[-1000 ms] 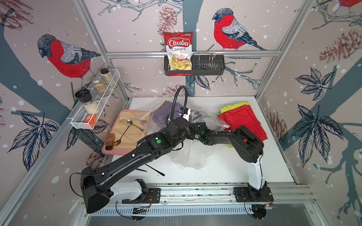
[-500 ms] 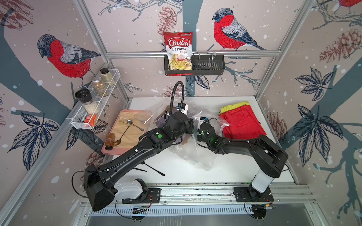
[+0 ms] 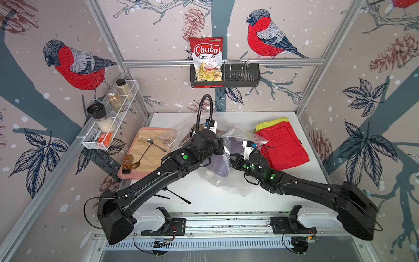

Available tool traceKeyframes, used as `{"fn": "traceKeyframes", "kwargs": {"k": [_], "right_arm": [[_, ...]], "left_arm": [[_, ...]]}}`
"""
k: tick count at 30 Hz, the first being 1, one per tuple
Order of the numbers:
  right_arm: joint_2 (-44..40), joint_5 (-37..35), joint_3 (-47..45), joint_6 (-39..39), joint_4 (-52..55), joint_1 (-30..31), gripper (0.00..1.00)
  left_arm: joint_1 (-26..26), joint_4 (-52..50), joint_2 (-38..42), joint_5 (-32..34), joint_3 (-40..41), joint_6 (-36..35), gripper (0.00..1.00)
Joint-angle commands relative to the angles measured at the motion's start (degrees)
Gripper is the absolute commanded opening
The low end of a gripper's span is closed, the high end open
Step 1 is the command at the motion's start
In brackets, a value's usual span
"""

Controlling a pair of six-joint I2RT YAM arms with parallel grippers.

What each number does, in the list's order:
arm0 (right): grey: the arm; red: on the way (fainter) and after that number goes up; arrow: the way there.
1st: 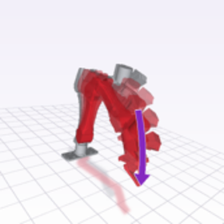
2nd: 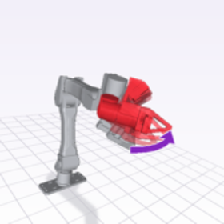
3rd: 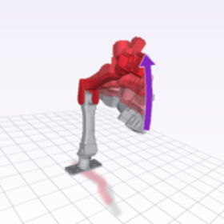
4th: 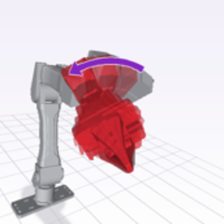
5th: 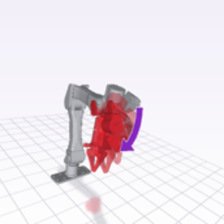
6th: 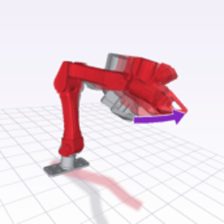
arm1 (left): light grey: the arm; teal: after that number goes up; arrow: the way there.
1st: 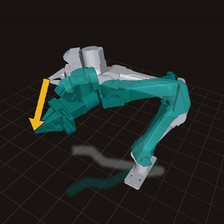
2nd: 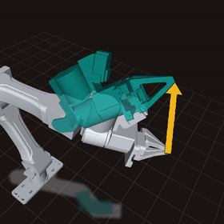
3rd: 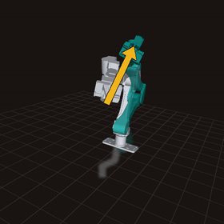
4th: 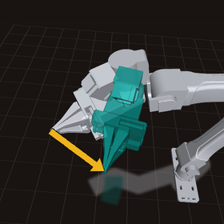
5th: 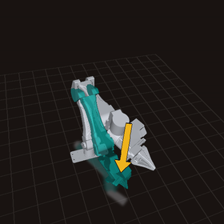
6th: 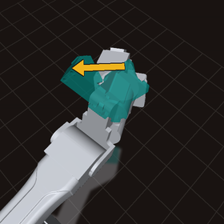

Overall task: Take the trousers out of the vacuum bag
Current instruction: Take out the trousers from the vacuum bag.

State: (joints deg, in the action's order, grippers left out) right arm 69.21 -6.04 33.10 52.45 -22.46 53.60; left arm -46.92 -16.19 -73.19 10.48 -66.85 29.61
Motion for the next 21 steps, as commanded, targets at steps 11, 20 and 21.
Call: {"fn": "traceKeyframes", "kwargs": {"k": [11,20,21], "right_arm": [[-23.26,-4.13,-14.94,5.32,15.37,1.78,0.0],[-26.37,-7.88,-20.16,9.63,19.22,1.39,0.25],[-26.66,-7.84,-20.71,9.63,18.39,0.98,0.31]], "left_arm": [[0.2,5.79,-3.73,-5.47,2.99,0.19,0.0],[0.07,8.11,-4.95,-7.49,5.33,1.07,0.0],[-0.01,8.16,-4.8,-7.58,5.32,1.1,0.0]]}}
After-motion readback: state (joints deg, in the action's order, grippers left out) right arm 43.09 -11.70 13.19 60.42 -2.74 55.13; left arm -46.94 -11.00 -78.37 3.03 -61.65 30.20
